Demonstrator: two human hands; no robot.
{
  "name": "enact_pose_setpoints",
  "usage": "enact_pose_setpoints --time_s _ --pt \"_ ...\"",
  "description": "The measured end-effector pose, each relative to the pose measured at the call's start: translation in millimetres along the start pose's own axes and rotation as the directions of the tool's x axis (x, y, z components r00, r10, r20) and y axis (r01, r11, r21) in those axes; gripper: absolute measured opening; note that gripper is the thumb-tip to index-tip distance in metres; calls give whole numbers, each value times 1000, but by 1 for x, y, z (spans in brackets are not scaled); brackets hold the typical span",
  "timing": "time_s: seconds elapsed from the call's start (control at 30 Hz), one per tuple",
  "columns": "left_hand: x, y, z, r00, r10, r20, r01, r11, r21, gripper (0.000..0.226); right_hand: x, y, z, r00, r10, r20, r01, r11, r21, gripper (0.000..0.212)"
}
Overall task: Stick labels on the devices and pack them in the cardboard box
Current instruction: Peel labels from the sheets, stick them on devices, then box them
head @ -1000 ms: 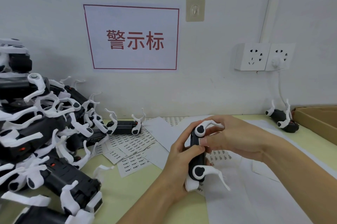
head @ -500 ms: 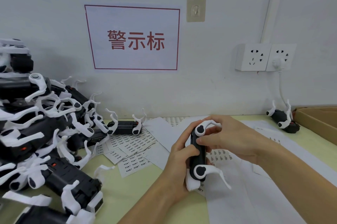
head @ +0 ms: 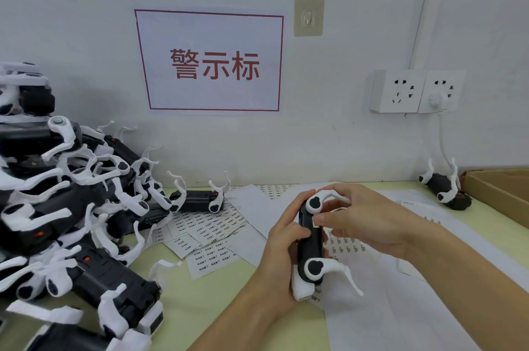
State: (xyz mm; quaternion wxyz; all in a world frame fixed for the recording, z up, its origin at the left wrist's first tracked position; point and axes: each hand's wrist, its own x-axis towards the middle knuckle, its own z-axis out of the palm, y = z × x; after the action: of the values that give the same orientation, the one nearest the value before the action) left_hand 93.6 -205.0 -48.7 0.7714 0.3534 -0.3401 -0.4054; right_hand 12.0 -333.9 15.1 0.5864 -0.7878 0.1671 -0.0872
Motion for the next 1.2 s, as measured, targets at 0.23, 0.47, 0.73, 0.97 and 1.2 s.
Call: enact_pose_setpoints --time_s 0.23,0.47,0.73,0.97,1.2 --pt "0 -2 -3 1000 15 -6 -14 995 101 54 1 1 -4 1000 -5 27 2 994 111 30" --pt "1 -4 -3 998 16 -56 -6 982 188 49 0 -2 -4 999 4 35 -6 999 41 24" --pt "2 -5 -5 999 20 -47 -10 982 188 56 0 -3 -1 999 23 -32 -23 1000 -9 24" --pt "2 -8 -5 987 28 -160 -3 988 152 30 -5 -3 -4 998 11 56 -12 1000 20 33" --pt "4 -5 -2 980 -15 -196 33 995 91 35 -6 -7 0 999 26 33 -25 999 -25 35"
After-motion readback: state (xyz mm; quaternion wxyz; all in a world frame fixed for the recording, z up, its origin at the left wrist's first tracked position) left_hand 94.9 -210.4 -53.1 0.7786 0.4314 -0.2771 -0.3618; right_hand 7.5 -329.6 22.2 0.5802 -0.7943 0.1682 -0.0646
